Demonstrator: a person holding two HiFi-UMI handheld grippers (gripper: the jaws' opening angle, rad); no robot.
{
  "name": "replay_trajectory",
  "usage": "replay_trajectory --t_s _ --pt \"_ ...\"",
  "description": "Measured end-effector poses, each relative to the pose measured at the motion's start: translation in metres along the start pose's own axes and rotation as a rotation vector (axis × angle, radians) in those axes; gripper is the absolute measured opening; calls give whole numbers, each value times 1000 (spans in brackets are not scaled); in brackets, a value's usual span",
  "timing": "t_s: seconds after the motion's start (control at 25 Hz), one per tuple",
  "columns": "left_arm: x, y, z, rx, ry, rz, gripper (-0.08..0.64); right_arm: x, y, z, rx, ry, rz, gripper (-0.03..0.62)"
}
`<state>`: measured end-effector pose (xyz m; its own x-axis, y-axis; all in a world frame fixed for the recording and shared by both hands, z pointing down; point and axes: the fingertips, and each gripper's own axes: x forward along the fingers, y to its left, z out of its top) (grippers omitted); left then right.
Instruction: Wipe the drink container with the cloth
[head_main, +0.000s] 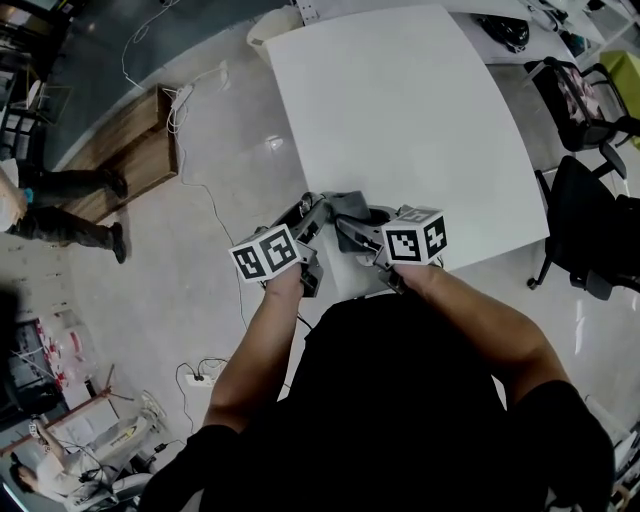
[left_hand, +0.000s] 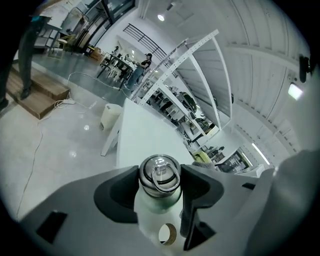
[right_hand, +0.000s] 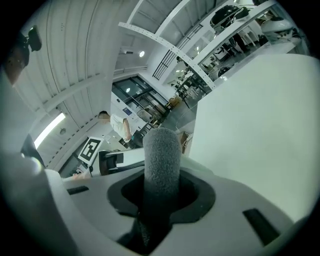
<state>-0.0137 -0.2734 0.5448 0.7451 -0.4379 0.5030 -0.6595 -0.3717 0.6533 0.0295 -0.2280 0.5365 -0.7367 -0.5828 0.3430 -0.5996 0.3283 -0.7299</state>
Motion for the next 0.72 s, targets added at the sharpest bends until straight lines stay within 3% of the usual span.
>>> replay_trajectory --t_s 0.72 --pt "-8 0 -8 -26 -6 -10 261 -24 -58 -34 6 55 -165 106"
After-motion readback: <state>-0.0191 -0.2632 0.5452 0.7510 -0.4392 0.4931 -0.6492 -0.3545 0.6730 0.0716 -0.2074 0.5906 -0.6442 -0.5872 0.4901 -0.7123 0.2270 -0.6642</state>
